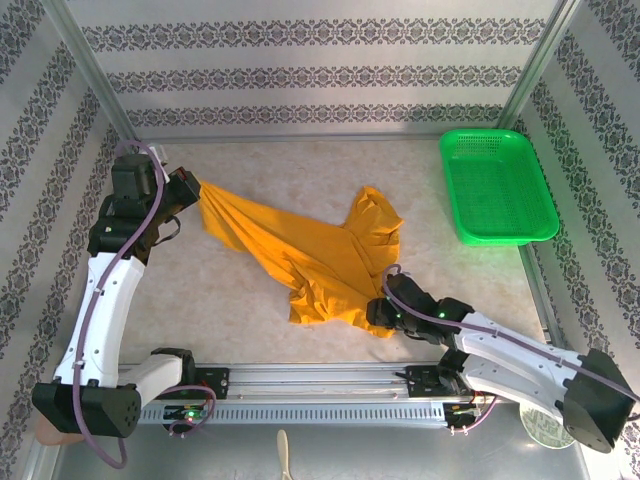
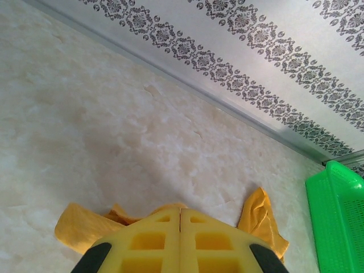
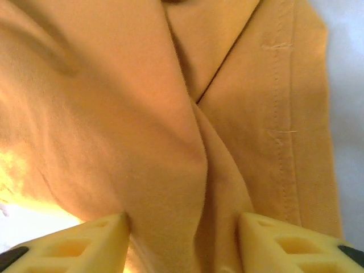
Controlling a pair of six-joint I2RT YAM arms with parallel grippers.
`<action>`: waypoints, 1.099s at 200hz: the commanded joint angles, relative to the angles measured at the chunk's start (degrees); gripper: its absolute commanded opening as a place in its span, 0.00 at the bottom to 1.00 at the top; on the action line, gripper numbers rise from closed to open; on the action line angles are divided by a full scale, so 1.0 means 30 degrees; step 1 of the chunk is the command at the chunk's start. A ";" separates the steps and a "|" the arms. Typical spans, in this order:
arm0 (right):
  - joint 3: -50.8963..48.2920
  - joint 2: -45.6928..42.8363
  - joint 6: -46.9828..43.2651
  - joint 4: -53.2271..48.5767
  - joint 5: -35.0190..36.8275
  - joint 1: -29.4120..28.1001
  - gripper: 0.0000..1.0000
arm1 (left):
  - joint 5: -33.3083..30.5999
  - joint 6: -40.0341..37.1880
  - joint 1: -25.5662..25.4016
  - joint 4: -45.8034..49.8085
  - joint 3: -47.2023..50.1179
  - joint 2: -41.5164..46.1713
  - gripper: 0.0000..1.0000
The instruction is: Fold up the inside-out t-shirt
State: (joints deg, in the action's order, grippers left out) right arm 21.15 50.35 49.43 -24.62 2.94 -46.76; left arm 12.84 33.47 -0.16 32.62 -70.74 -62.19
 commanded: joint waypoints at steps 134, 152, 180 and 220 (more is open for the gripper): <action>1.1701 0.6453 -0.8206 -0.0778 -0.4009 1.2364 0.09 | 0.3063 0.2575 0.1373 -0.2642 0.3708 0.1934 0.00; 1.4253 0.9032 -0.9084 -0.1437 -0.2914 1.2392 0.60 | 0.3049 0.3257 0.1389 -0.3639 0.4851 0.1590 0.00; 1.3857 0.7637 -0.8147 -0.1338 -0.3484 1.1392 0.65 | 0.2459 0.2969 0.1388 -0.3996 0.5387 0.0653 0.00; 0.7730 0.3355 -0.5488 -0.1483 -0.2834 0.7188 0.64 | 0.2203 0.2481 0.1442 -0.4435 0.5020 -0.0338 0.00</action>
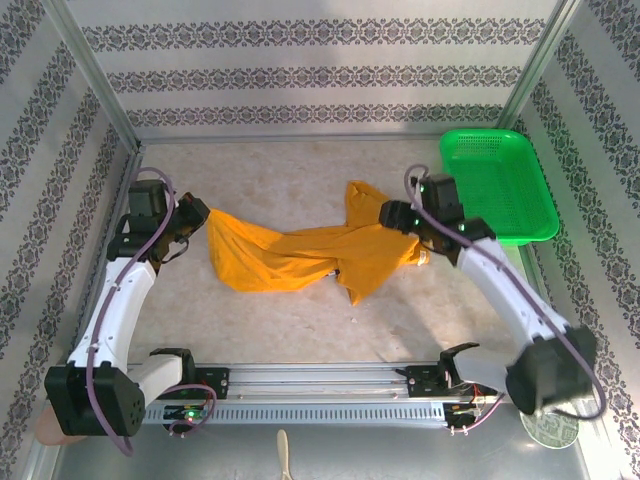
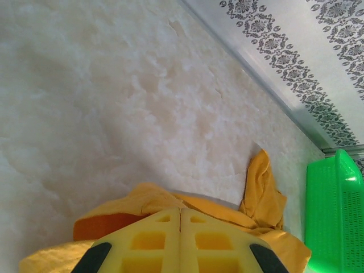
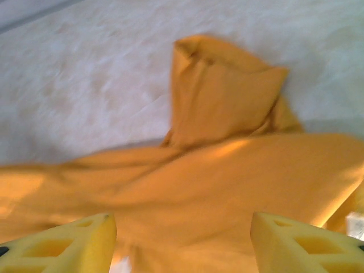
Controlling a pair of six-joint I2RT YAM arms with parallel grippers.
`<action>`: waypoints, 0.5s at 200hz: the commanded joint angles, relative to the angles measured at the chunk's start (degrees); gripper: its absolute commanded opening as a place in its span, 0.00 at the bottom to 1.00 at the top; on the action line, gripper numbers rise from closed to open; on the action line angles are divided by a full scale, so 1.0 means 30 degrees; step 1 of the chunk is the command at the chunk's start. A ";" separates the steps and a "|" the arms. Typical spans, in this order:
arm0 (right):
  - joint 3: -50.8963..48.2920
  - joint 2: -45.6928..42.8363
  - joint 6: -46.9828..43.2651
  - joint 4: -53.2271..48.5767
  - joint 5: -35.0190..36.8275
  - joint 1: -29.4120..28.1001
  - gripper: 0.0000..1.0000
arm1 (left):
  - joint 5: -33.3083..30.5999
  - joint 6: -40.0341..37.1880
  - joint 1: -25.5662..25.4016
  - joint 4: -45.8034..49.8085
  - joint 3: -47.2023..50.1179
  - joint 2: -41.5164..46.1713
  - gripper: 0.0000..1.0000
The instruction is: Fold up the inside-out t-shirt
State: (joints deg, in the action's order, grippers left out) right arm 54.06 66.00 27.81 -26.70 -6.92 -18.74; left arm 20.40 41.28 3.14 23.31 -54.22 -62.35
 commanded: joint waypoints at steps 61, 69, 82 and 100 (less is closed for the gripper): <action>-0.9374 -0.4045 0.6158 0.0911 0.2748 -0.8087 0.66 | 0.0089 -0.0370 0.0404 -0.1469 -0.1059 -0.0890 0.00; -0.9565 -0.3766 0.6414 0.1312 0.2967 -0.8533 0.66 | 0.0112 -0.0331 0.0402 -0.1513 -0.1011 -0.0869 0.00; -0.9580 -0.3096 0.6669 0.1980 0.3194 -0.9070 0.66 | 0.0192 -0.0246 0.0418 -0.1614 -0.0928 -0.0886 0.00; -0.9302 -0.2019 0.6699 0.2811 0.3259 -0.9335 0.65 | 0.0250 -0.0226 0.0412 -0.1587 -0.0884 -0.0847 0.00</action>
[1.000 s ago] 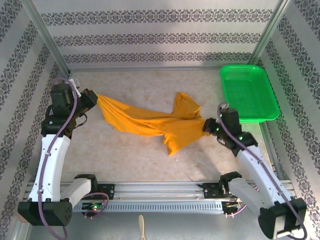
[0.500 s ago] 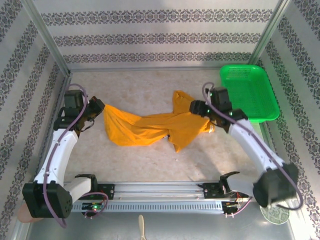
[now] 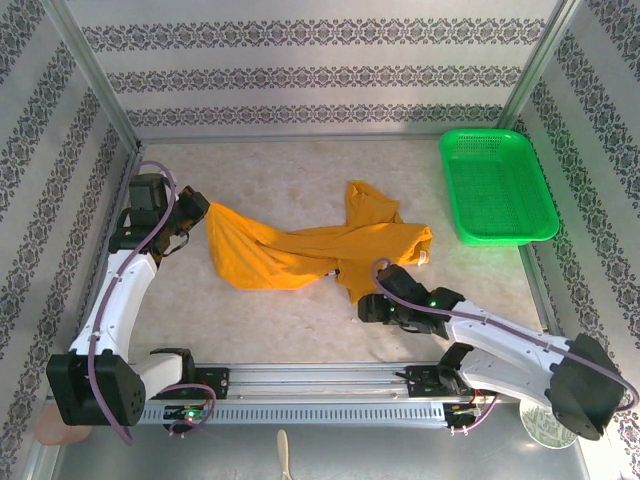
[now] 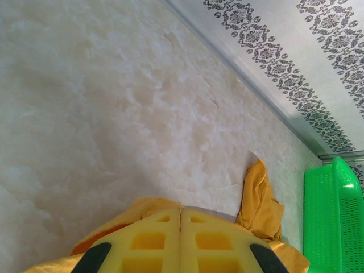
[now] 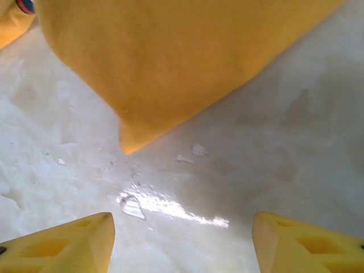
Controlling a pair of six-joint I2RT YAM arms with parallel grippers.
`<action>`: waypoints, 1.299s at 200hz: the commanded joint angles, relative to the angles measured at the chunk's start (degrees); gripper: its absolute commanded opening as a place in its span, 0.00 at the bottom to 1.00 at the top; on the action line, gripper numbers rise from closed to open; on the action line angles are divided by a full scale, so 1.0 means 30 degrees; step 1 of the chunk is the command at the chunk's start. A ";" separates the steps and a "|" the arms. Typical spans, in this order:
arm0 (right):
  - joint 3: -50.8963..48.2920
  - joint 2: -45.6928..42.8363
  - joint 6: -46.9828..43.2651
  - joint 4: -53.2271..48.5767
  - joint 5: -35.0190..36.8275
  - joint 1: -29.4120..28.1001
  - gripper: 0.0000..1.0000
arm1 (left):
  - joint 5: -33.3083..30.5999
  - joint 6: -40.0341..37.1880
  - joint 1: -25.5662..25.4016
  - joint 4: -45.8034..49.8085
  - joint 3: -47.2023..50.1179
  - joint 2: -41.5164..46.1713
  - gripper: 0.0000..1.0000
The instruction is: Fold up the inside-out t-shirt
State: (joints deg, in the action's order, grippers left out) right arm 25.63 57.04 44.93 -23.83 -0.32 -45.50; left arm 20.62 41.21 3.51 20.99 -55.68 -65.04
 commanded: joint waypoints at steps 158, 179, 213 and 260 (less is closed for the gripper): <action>0.2706 0.5941 0.0423 0.4027 0.0790 -0.0279 0.55 | 0.0158 -0.0176 0.0320 -0.0699 0.0008 0.0768 0.00; 0.2838 0.4490 0.0793 0.2879 0.1439 -0.0563 0.56 | 0.0198 -0.0181 0.0301 -0.0670 -0.0030 0.0885 0.00; 0.2938 0.3709 0.1072 0.1746 0.2237 -0.0582 0.61 | 0.0287 -0.0160 0.0309 -0.0699 -0.0062 0.0936 0.00; 0.2684 0.4798 0.1853 0.1403 0.2697 -0.0961 0.63 | 0.0317 -0.0164 0.0316 -0.0713 -0.0075 0.0881 0.00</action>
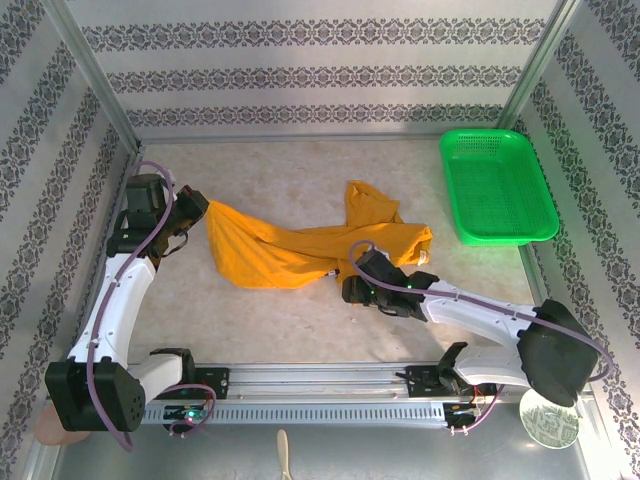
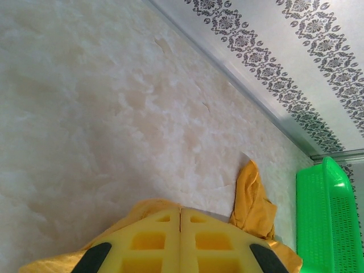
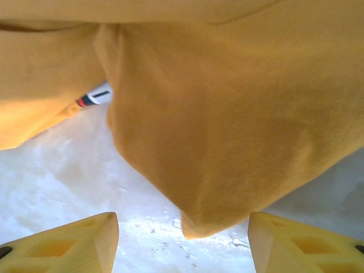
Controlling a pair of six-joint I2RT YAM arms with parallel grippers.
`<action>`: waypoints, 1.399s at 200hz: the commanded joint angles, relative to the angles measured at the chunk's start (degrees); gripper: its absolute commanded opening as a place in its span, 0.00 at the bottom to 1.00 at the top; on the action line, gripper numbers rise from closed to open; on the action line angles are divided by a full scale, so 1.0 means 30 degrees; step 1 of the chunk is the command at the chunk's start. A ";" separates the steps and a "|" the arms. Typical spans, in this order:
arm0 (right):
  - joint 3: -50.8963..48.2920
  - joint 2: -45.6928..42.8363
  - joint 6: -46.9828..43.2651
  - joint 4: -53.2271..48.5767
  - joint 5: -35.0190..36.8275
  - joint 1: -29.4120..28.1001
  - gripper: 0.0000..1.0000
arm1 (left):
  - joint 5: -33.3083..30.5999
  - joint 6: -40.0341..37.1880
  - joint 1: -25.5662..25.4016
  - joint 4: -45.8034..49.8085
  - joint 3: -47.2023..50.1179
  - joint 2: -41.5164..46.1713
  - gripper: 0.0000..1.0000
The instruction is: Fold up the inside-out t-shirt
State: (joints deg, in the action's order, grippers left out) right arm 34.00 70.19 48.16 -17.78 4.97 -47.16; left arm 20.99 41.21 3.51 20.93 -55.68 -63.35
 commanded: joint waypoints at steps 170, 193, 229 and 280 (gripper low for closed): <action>0.5947 -0.6003 -0.5030 -0.5893 -0.3966 0.8093 0.00 | 0.0355 0.0185 0.0461 -0.1087 -0.2073 -0.0080 0.00; 1.0564 -0.6145 -0.6682 -0.8308 -0.6449 1.1805 0.00 | 0.0446 0.0521 0.0643 -0.1029 -0.4673 -0.0664 0.00; 1.6678 -0.5148 -0.7021 -0.9529 -0.8458 1.5190 0.00 | 0.0277 0.1164 0.0991 -0.0886 -0.8932 -0.1380 0.00; 2.0521 -0.3918 -0.5458 -0.8664 -0.9927 1.7027 0.00 | -0.0322 0.1616 0.1493 -0.0209 -1.1977 -0.1446 0.00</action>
State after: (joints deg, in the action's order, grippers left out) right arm 92.47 57.14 29.69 -43.99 -20.86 2.09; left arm 21.91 44.31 6.26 20.10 -89.08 -67.77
